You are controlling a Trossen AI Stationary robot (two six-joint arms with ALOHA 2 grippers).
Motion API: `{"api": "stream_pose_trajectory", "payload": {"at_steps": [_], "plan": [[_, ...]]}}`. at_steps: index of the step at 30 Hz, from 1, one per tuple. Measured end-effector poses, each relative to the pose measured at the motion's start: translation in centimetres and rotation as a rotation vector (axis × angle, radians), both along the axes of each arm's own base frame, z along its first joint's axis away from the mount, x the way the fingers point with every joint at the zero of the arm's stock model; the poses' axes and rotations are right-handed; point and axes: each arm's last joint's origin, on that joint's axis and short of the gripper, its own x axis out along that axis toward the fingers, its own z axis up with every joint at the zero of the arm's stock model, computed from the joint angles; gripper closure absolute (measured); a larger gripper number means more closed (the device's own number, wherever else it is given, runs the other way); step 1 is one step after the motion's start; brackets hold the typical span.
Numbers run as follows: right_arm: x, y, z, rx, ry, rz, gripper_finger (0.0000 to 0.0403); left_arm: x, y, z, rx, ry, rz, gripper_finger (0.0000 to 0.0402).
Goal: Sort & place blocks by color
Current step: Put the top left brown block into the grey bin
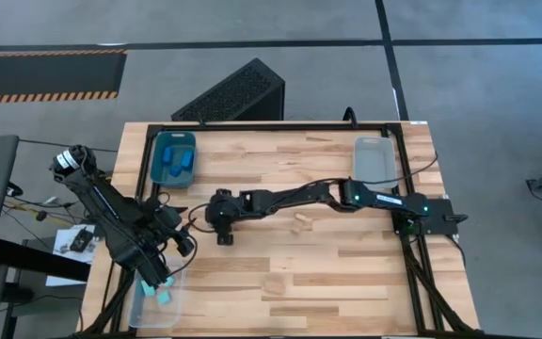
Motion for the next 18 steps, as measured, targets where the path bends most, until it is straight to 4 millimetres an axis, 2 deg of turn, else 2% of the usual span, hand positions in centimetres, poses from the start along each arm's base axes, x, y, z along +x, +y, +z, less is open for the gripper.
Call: {"api": "stream_pose_trajectory", "payload": {"at_steps": [4, 7, 12, 18], "plan": [[-1.3, 1.1, 0.3, -0.009, 0.144, 0.089, 0.0221, 0.0, -0.1, -0.1, -0.023, 0.007, 0.005, 0.0228], [-2.5, 2.2, 1.4, -0.013, 0.243, 0.135, 0.0210, 0.1, -0.2, -0.1, -0.041, -0.007, 0.006, 0.0228], [-3.5, 4.1, 3.6, -0.037, 0.267, 0.198, 0.0191, 0.2, -0.3, -0.1, -0.045, -0.009, 0.006, 0.0228], [-4.5, 4.9, 6.5, -0.122, 0.265, 0.188, 0.0188, 0.2, -0.3, -0.1, -0.042, -0.021, 0.007, 0.0228]]}}
